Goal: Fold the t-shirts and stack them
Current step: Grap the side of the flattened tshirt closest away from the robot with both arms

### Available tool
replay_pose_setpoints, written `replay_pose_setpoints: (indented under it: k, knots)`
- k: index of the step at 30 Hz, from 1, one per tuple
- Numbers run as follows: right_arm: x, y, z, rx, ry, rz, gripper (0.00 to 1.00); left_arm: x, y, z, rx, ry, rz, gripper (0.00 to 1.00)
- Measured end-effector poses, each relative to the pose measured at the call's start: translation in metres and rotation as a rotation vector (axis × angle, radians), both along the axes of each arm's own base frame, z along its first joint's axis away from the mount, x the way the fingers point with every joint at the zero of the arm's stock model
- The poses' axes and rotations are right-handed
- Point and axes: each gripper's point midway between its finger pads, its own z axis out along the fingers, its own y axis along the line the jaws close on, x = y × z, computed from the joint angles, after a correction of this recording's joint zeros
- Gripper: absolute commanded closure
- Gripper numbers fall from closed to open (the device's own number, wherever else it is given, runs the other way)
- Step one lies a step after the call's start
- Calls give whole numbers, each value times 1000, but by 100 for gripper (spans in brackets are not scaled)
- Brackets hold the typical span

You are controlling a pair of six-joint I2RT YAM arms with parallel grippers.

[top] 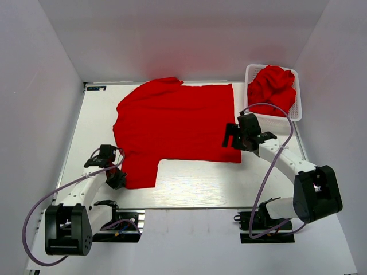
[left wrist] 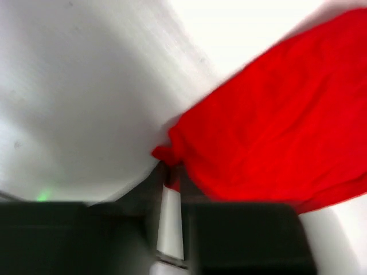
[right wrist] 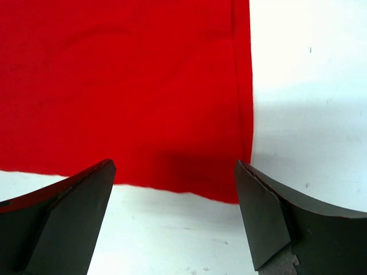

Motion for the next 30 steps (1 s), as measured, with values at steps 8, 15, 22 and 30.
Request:
replay_pose_setpoints:
  k: [8,15,22,30]
  knots:
    - [-28,-17,-15,-32,70,-62,10,18,-7,0,-21,-61,-66,100]
    - [-47,-27,-31,-24,104,-142,10,19,-9,2,-26,-144,-118,100]
    - [-48,-26,-51,-20,154,-176,10,19,-12,1,-38,-153,-146,100]
    - [-40,-21,-64,2,149,-200,61,20,-16,2,-56,-158,-160,100]
